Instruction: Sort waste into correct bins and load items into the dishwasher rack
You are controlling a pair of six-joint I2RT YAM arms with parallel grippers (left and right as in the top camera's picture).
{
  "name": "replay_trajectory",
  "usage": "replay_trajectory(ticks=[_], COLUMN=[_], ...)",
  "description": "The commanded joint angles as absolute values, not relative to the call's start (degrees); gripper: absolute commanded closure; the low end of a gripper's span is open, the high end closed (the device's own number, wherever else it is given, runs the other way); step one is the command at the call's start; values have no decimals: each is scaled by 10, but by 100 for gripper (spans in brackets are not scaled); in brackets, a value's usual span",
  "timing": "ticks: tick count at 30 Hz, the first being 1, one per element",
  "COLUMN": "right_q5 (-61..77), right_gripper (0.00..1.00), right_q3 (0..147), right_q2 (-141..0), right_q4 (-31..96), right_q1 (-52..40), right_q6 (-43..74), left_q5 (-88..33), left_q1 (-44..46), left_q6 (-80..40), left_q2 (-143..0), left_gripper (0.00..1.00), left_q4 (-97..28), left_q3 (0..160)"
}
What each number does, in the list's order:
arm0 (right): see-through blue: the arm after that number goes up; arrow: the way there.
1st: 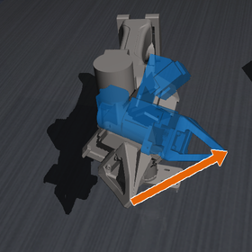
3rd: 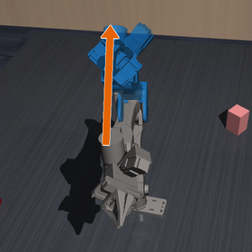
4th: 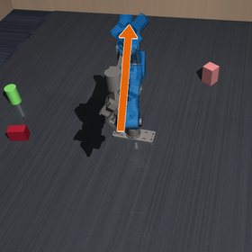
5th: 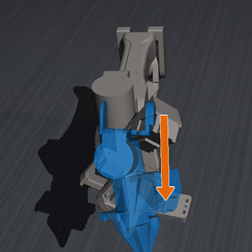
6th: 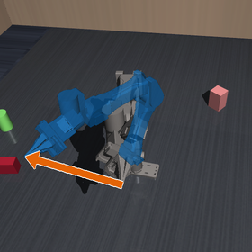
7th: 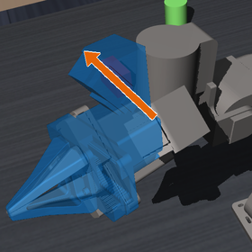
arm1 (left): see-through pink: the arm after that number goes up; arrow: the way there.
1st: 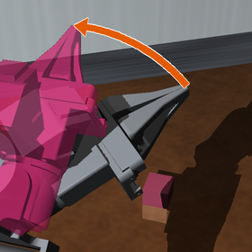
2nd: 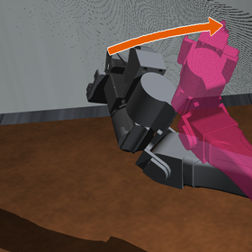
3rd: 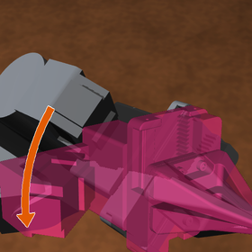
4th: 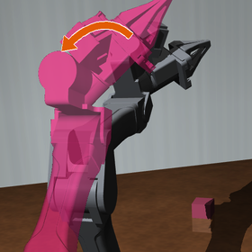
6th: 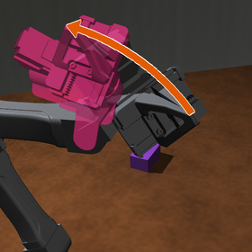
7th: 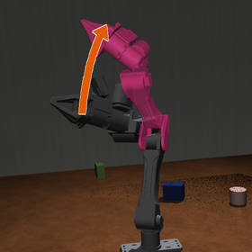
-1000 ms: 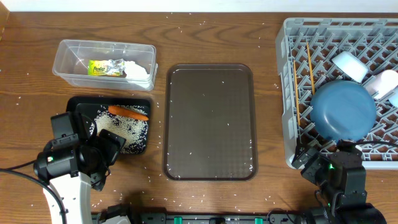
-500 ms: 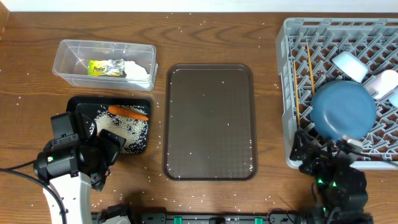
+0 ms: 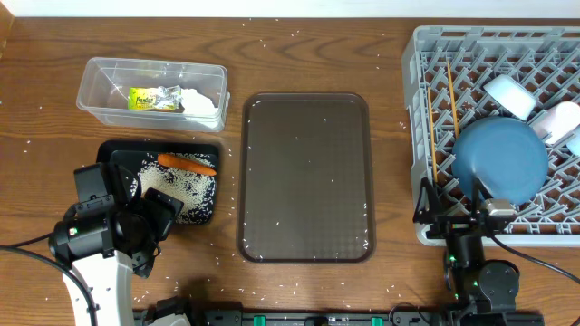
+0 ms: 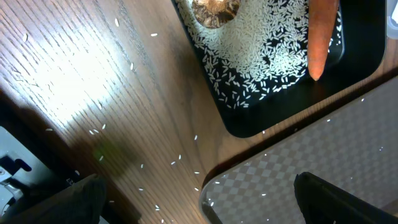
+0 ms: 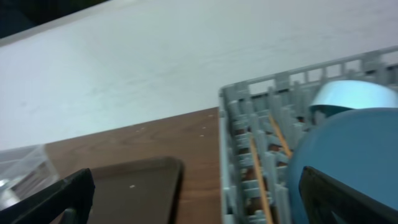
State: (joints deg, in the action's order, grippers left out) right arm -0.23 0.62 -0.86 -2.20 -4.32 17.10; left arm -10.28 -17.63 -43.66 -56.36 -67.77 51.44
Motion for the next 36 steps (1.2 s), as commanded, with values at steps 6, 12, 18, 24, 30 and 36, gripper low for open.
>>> replay_trajectory(ticks=[6, 12, 18, 24, 30, 36], right_q5=[2, -1, -1, -1, -1, -1], right_gripper=[1, 1, 1, 1, 1, 1], right_q3=[3, 3, 3, 3, 3, 3], right_q2=[-3, -3, -3, -3, -3, -3], right_q4=[25, 43, 43, 43, 43, 43], right_q1=[28, 34, 33, 34, 34, 34], right_q6=[155, 140, 132, 132, 132, 132], left_q5=[-96, -96, -96, -96, -96, -96], left_q1=[-179, -179, -179, -179, -179, -179], left_q6=[-434, -434, -434, -434, -434, -434], left_q2=[-561, -561, -561, -561, -561, -561], left_gripper=[2, 2, 2, 2, 2, 2], left_q4=[-681, -681, -681, -681, -681, -681], left_q3=[516, 516, 516, 516, 516, 516])
